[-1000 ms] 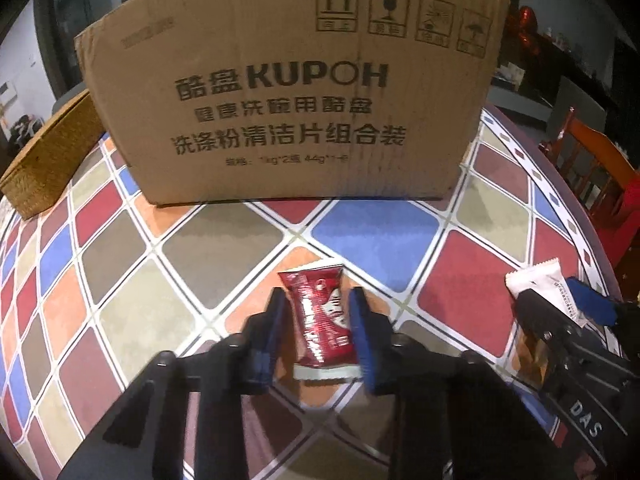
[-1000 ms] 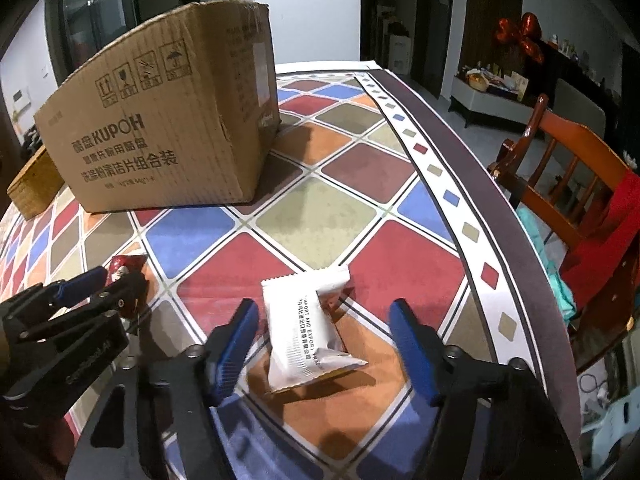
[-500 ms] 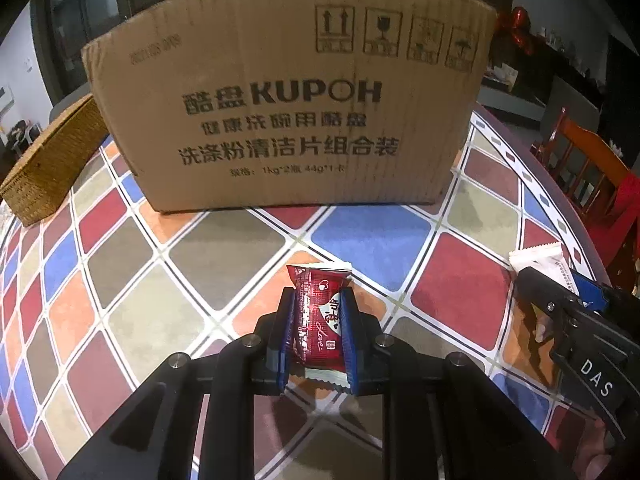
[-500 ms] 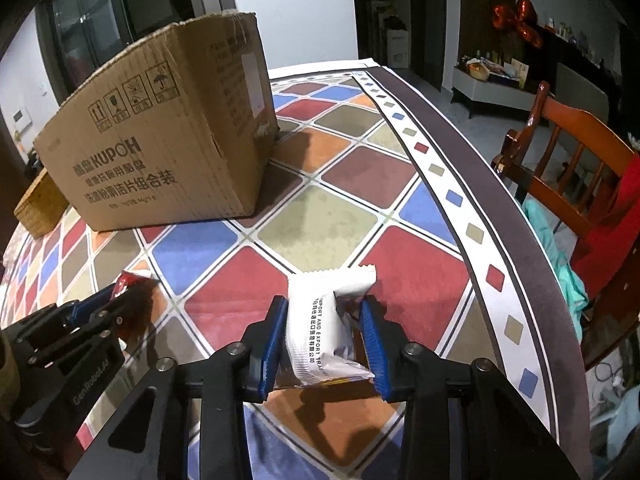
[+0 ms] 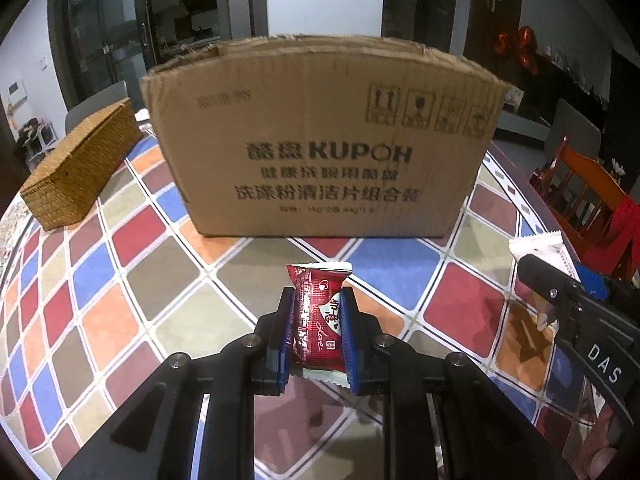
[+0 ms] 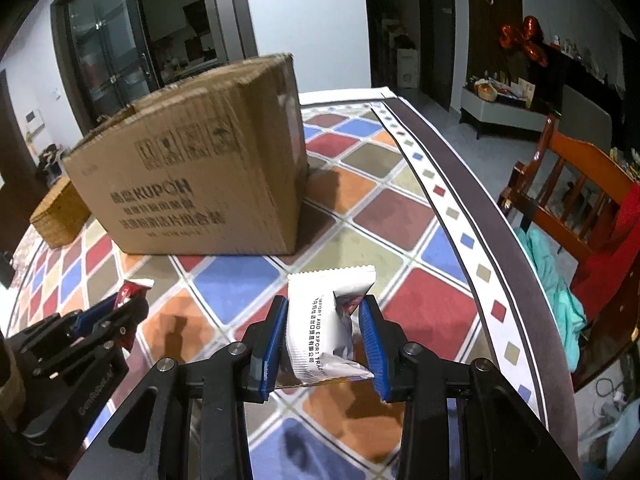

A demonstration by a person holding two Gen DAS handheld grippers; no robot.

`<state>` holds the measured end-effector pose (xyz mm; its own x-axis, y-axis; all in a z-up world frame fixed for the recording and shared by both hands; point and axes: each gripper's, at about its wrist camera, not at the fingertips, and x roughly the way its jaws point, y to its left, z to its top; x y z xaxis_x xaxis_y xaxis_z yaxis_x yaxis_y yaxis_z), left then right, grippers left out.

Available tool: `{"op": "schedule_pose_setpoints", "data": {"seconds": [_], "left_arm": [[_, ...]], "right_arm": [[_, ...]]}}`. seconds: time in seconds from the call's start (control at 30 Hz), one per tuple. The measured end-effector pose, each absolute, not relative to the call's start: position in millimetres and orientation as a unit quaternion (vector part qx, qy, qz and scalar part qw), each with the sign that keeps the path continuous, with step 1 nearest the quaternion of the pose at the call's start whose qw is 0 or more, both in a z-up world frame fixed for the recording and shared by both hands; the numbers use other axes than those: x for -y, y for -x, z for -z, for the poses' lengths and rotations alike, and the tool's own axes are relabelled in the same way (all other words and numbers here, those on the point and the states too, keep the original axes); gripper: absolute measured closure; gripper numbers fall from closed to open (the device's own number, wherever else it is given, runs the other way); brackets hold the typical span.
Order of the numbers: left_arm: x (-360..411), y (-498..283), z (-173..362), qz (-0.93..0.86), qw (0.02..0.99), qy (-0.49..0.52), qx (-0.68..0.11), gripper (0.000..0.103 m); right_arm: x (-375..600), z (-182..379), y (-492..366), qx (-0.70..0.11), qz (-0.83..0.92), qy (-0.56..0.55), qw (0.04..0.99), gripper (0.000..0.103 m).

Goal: Organize snacks
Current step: 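Carry the red bar and white packet toward the cardboard box with both tools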

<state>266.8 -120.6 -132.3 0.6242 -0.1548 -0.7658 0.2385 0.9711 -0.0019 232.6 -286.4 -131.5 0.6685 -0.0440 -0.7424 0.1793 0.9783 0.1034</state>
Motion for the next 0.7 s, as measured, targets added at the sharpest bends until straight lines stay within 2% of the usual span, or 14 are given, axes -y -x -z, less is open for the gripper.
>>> {"op": "schedule_pose_setpoints", "data": {"seconds": [0.7], "left_arm": [[88.0,-272.7,68.2,0.092,0.922,-0.035,-0.376,0.081]], "right_arm": [[252.1,61.5,-247.7,-0.342,0.029,-0.066,0.937,0.065]]}}
